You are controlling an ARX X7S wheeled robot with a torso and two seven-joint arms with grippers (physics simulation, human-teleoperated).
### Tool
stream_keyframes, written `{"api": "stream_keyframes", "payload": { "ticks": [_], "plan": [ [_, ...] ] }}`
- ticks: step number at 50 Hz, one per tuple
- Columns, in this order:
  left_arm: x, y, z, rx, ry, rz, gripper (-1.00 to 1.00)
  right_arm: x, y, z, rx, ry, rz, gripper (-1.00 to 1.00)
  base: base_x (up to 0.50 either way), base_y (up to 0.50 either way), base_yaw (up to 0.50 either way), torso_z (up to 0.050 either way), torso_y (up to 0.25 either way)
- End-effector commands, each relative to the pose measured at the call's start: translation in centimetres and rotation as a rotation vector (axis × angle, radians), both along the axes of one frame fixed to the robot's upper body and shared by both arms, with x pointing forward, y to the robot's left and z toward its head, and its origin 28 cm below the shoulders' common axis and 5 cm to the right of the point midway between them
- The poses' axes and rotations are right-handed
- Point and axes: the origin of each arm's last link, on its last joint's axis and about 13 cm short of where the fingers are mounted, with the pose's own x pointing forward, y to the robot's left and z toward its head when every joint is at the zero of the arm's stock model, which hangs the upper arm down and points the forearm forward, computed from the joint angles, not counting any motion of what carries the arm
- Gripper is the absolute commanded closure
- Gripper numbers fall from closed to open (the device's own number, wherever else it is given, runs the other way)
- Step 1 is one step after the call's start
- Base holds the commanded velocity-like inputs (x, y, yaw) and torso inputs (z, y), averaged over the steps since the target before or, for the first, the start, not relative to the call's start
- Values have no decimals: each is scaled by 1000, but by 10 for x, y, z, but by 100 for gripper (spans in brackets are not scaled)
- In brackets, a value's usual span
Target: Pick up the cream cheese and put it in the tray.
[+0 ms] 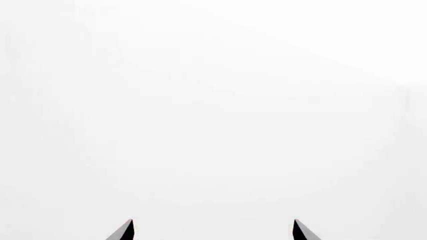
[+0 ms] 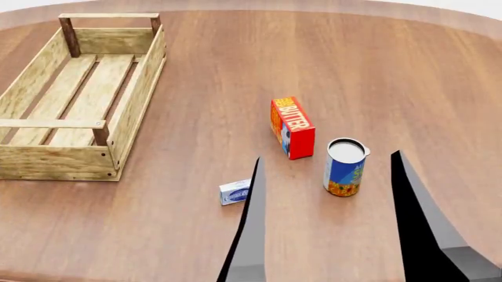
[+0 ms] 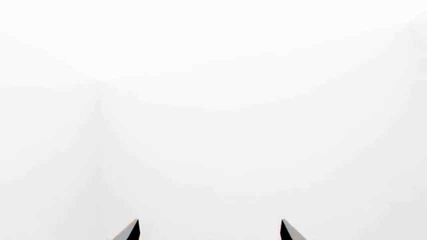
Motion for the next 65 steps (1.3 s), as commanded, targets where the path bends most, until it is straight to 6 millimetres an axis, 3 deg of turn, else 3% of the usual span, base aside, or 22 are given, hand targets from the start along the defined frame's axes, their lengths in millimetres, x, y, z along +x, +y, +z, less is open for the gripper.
{"api": "stream_keyframes", "payload": {
  "ticks": [1, 18, 20, 56, 65],
  "plan": [
    [-13, 4, -1, -6, -62, 100, -100, 1, 3, 5, 16, -54, 39, -100, 0, 0, 0, 0, 0],
    [-6, 3, 0, -15, -44, 60, -100, -4, 1, 11, 71, -112, 20, -100, 0, 0, 0, 0, 0],
    [-6, 3, 0, -17, -43, 58, -100, 0, 1, 7, -17, -100, -19, -100, 0, 0, 0, 0, 0],
    [-3, 3, 1, -22, -42, 42, -100, -3, 1, 10, 53, -102, 2, -100, 0, 478, 0, 0, 0],
    [-2, 3, 1, -23, -39, 39, -100, -2, 1, 11, 88, -88, -14, -100, 0, 45, 0, 0, 0]
  ]
}}
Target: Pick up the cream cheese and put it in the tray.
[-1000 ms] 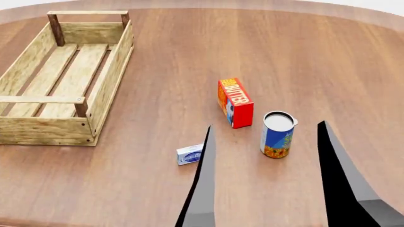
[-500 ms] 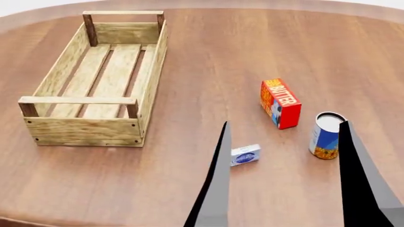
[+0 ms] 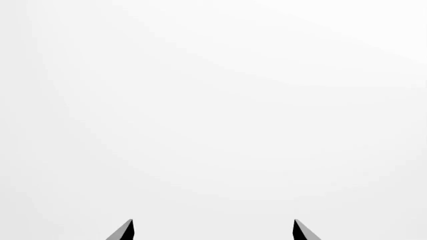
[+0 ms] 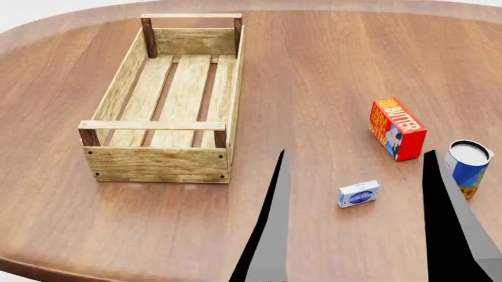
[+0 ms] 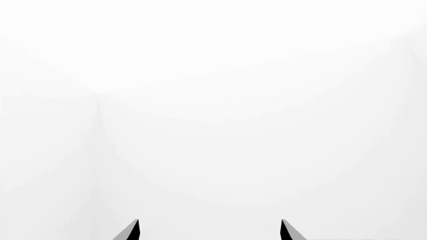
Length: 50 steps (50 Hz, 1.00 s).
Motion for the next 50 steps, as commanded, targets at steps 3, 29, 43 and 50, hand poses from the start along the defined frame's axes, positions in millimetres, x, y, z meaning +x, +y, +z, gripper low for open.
{"api": "stream_keyframes", "payload": {
  "ticks": [3, 29, 43, 50],
  "plan": [
    [0, 0, 2, 13, -14, -15, -100, 3, 1, 6, 56, -37, 38, -100, 0, 0, 0, 0, 0],
    [-2, 1, 2, 12, -14, -18, -100, 1, 2, 5, 36, -39, 57, -100, 260, 0, 0, 0, 0],
    [3, 0, 3, 12, -8, -24, -100, 5, 2, 3, -9, -58, -8, -100, 301, 0, 0, 0, 0],
    [5, -1, 3, 12, -4, -28, -100, 4, 2, 3, 19, -51, 20, -100, 0, 500, 0, 0, 0]
  ]
}}
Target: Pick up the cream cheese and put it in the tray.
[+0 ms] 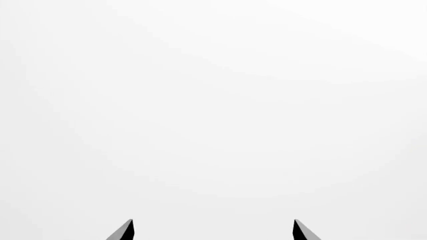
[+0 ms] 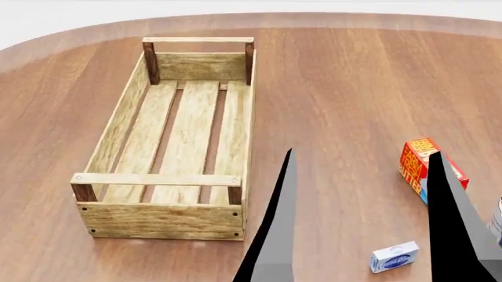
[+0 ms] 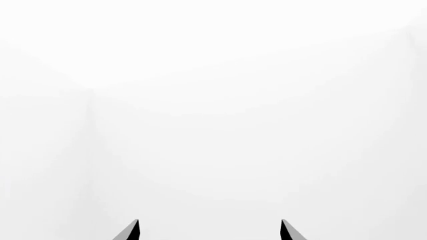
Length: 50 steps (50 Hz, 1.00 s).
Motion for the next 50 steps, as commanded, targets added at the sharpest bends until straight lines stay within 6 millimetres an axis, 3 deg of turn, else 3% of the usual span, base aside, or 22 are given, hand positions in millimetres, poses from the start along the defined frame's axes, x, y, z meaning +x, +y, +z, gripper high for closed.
{"api": "stream_keyframes", "payload": {
  "ticks": [1, 7, 16, 41, 50],
  "plan": [
    [1, 0, 2, 13, -13, -14, -100, 3, 3, 4, 12, -61, 34, -100, 0, 500, 0, 0, 0],
    [-2, 1, 2, 13, -17, -11, -100, 3, 3, 4, 11, -58, 28, -100, 0, 488, 0, 0, 0],
    [-4, 1, 1, 12, -20, -11, -100, 3, 2, 5, 41, -52, 45, -100, 11, 0, 0, 0, 0],
    [-4, 1, 2, 15, -20, -16, -100, 2, 2, 5, 34, -56, 51, -100, 480, -57, 0, 0, 1],
    [-3, 1, 2, 16, -21, -18, -100, 2, 2, 6, 47, -49, 44, -100, 41, 0, 0, 0, 1]
  ]
}}
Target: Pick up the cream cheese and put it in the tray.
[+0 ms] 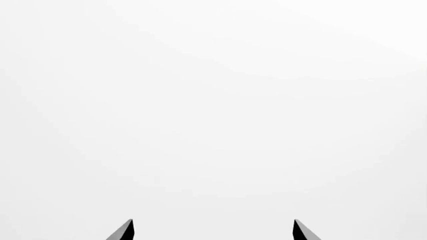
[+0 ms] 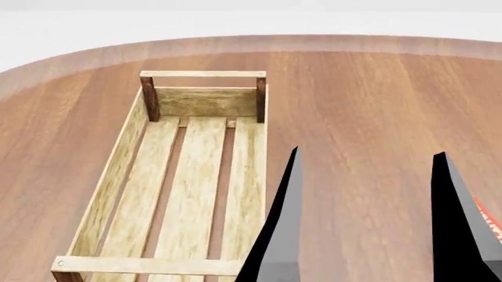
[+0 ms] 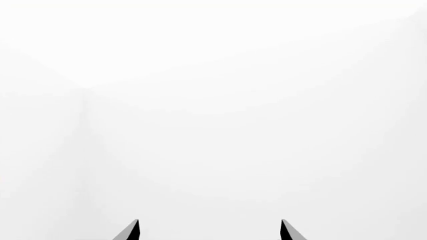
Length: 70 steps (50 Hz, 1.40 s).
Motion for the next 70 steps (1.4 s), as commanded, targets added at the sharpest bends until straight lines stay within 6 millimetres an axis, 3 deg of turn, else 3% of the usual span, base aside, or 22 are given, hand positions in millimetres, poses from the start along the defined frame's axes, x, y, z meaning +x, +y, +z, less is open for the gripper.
{"api": "stream_keyframes", "payload": {
  "ticks": [1, 70],
  "plan": [
    [-2, 1, 2, 13, -19, -10, -100, 2, 2, 5, 20, -54, 29, -100, 0, 0, 0, 0, 0],
    [-6, 2, 1, 13, -24, -12, -100, 3, -1, 6, 72, -63, -14, -100, 116, -16, 0, 0, 0]
  ]
}}
